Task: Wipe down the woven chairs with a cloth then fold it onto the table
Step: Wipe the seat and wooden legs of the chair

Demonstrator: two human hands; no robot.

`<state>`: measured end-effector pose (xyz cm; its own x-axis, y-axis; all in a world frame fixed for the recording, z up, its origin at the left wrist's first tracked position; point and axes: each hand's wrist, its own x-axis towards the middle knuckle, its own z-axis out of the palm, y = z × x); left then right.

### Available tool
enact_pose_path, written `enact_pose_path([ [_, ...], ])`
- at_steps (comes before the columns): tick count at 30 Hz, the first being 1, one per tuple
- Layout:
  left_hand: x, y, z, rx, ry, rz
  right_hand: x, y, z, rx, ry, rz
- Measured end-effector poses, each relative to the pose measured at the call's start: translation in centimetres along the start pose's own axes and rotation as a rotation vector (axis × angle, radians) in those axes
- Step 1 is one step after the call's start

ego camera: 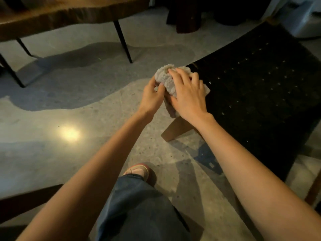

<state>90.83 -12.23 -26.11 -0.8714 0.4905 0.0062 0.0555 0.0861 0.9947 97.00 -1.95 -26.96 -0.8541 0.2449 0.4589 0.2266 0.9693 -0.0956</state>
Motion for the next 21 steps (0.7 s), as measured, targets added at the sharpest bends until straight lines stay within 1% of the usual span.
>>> enact_pose_path([
  [3,-1.4,0.1,1.3,-0.021,0.017,-0.085,-1.6,0.8,-1.0,0.014,-0.056,0.018],
  [6,-2.8,0.0,3.3,0.026,-0.038,-0.165,-4.7,2.0,-1.9,0.046,-0.087,0.062],
  [9,-5.2,-0.1,5.7,0.053,-0.094,-0.201,-8.7,3.2,-3.1,0.039,-0.105,0.109],
  [13,-8.8,-1.5,8.2,0.155,-0.17,-0.247,-13.6,4.9,-4.5,0.026,-0.148,0.157],
  [16,-10.8,-2.0,9.6,0.163,-0.271,-0.284,-16.7,5.7,-5.3,0.006,-0.156,0.204],
  [19,-11.7,-2.2,10.5,0.251,-0.4,-0.324,-19.5,6.3,-5.9,0.006,-0.161,0.258],
  [21,-12.0,-2.3,10.9,0.299,-0.499,-0.39,-21.2,6.7,-6.4,-0.007,-0.164,0.295],
])
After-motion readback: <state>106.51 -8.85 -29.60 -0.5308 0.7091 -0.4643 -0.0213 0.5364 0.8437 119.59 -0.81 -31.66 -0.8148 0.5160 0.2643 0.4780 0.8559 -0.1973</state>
